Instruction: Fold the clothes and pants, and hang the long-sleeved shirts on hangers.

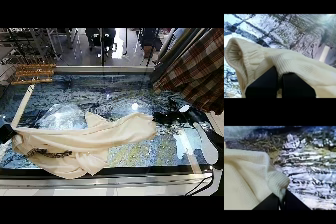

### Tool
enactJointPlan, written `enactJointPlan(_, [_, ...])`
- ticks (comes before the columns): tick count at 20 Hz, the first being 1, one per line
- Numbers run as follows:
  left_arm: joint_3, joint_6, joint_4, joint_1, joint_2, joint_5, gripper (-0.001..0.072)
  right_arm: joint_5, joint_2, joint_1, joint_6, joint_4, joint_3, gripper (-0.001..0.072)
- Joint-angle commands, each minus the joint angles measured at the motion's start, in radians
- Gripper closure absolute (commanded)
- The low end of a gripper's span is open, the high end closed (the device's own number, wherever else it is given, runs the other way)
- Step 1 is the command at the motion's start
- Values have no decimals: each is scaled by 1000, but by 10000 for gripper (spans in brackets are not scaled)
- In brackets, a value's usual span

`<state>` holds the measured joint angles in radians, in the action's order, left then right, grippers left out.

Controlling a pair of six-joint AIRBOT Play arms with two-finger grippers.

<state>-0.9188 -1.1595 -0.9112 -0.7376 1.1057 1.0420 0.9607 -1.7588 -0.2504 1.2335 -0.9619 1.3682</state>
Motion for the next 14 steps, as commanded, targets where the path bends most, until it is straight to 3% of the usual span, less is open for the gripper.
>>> enactJointPlan(1, [-15,0,1,0,-10,10,684,61,41,1,13,-44,95,683])
enactJointPlan(5, [-262,-42,84,-1,-72,27,685,64,241,-5,14,-85,266,684])
enactJointPlan(8, [-593,-59,350,-1,-114,-14,684,28,451,-37,15,-117,438,684])
enactJointPlan(11, [-947,-36,593,-1,-143,-249,683,-92,654,-108,14,-147,589,683])
enactJointPlan(14, [-1216,-35,620,-1,-178,-593,683,-189,813,-214,14,-183,683,683])
